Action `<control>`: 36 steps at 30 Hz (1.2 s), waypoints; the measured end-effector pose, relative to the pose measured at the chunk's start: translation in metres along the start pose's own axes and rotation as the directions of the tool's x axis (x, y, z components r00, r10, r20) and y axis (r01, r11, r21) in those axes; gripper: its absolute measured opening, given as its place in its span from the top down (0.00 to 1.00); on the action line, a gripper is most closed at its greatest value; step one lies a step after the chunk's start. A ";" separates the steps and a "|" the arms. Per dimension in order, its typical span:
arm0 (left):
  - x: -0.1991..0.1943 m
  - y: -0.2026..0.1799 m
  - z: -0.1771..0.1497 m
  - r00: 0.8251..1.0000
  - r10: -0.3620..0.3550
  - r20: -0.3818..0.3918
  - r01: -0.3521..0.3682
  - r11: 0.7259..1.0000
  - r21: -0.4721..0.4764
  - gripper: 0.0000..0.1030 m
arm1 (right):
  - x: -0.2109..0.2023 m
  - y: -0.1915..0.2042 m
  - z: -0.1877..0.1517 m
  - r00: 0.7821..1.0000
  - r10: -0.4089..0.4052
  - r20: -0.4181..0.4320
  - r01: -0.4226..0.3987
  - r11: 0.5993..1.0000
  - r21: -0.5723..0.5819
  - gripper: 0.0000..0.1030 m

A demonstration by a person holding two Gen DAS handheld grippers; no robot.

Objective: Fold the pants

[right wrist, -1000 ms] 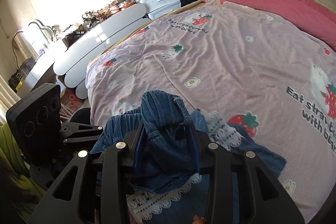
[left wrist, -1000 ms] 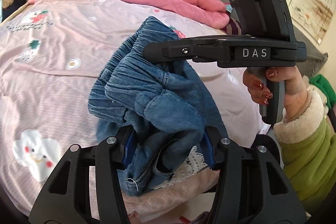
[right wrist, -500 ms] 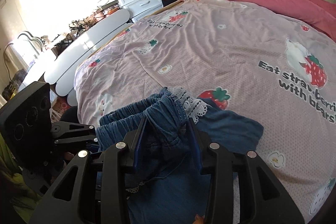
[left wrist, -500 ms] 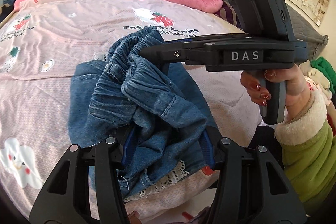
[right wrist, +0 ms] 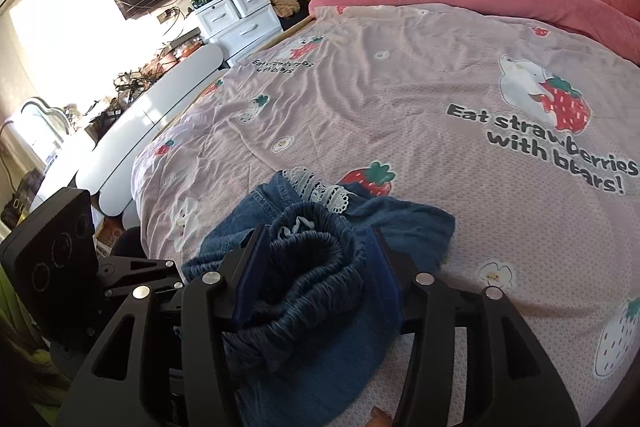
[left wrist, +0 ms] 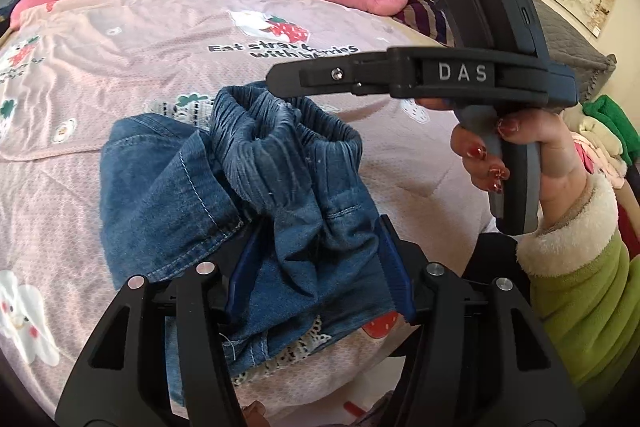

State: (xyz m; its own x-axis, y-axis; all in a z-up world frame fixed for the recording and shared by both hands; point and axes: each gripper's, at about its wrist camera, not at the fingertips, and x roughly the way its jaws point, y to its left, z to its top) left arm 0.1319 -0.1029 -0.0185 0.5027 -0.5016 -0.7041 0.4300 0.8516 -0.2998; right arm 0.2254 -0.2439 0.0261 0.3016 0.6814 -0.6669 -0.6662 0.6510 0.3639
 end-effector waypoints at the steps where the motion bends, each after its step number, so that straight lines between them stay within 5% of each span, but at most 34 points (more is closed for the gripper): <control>1: 0.001 -0.001 -0.001 1.000 -0.003 0.000 0.003 1.000 0.001 0.52 | -0.001 0.001 0.000 1.000 -0.002 -0.001 0.002 1.000 -0.001 0.49; 15: -0.032 0.002 -0.015 0.992 -0.119 0.047 0.120 0.993 -0.022 0.32 | -0.012 0.026 0.003 0.996 -0.087 0.018 0.088 0.995 -0.055 0.29; 21: -0.074 0.047 -0.016 0.994 -0.003 0.113 0.014 0.995 -0.098 0.26 | -0.031 0.047 -0.014 0.993 -0.109 0.045 0.113 0.989 -0.091 0.26; 24: -0.081 0.076 -0.008 0.990 0.097 0.102 -0.082 0.986 -0.144 0.26 | -0.035 0.065 -0.027 0.993 -0.113 0.044 0.118 0.984 -0.135 0.26; 29: -0.073 0.100 0.012 0.987 0.148 0.060 -0.140 0.983 -0.121 0.26 | -0.035 0.090 -0.039 0.984 -0.170 0.062 0.179 0.964 -0.198 0.26; 31: -0.065 0.103 0.021 0.993 0.112 0.034 -0.108 0.988 -0.111 0.26 | -0.032 0.099 -0.038 0.981 -0.184 0.066 0.195 0.955 -0.226 0.32; 34: -0.052 0.103 0.032 0.996 0.085 0.017 -0.083 0.993 -0.089 0.34 | -0.022 0.108 -0.035 0.982 -0.185 0.040 0.189 0.942 -0.276 0.58; 36: -0.046 0.099 0.036 0.998 0.062 0.009 -0.061 0.995 -0.076 0.39 | -0.016 0.111 -0.033 0.977 -0.209 0.030 0.208 0.931 -0.300 0.58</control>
State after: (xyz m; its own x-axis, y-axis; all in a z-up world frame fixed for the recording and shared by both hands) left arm 0.1788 -0.0015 0.0075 0.5352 -0.4493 -0.7153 0.3404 0.8897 -0.3042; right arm 0.1239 -0.1938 0.0558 0.4542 0.5399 -0.7087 -0.7619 0.6477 0.0051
